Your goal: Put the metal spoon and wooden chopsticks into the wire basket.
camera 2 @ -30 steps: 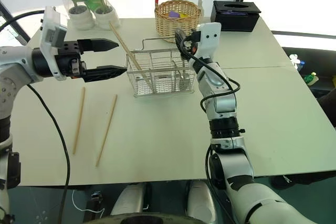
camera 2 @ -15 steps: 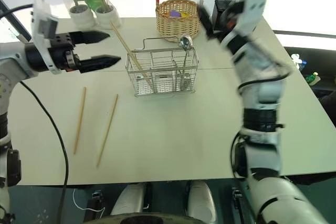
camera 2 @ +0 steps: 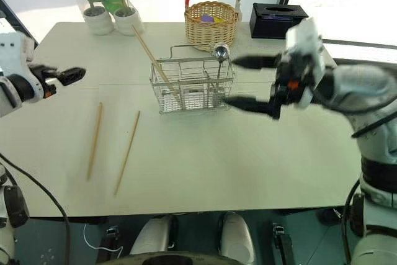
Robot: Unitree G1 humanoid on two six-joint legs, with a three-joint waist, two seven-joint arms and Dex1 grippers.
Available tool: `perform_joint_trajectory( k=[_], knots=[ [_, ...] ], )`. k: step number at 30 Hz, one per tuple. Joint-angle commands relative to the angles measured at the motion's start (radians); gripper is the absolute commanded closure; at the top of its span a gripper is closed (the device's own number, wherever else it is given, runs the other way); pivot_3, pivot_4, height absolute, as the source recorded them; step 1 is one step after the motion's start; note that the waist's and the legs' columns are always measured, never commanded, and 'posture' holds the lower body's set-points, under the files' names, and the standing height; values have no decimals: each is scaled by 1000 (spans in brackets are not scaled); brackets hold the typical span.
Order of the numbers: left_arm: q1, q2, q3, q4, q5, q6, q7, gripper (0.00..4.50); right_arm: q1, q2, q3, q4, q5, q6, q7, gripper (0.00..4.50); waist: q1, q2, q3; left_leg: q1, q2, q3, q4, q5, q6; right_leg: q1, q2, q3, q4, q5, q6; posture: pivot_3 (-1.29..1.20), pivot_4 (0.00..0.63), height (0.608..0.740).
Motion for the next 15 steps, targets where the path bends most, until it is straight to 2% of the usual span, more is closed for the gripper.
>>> perform_joint_trajectory(
  k=[1,8,15],
  knots=[
    [-20,-17,-14,62,37,26,32,0,16,6,-14,-63,8,-24,-19,100,0,-1,0,0,0,0,0,1,-1,0,0,0,0,0,-1,0,150,712],
    [-162,-77,-217,315,133,7,6,0,38,40,-9,-83,24,-6,-81,100,24,-5,-1,-1,0,0,-1,2,-4,-1,0,0,0,1,-1,0,150,712],
    [-267,-114,-300,508,170,34,-48,0,74,44,-20,-129,50,9,-121,100,21,-5,-1,-2,0,0,-2,3,-4,-2,0,0,0,1,-1,0,150,712]
  ],
)
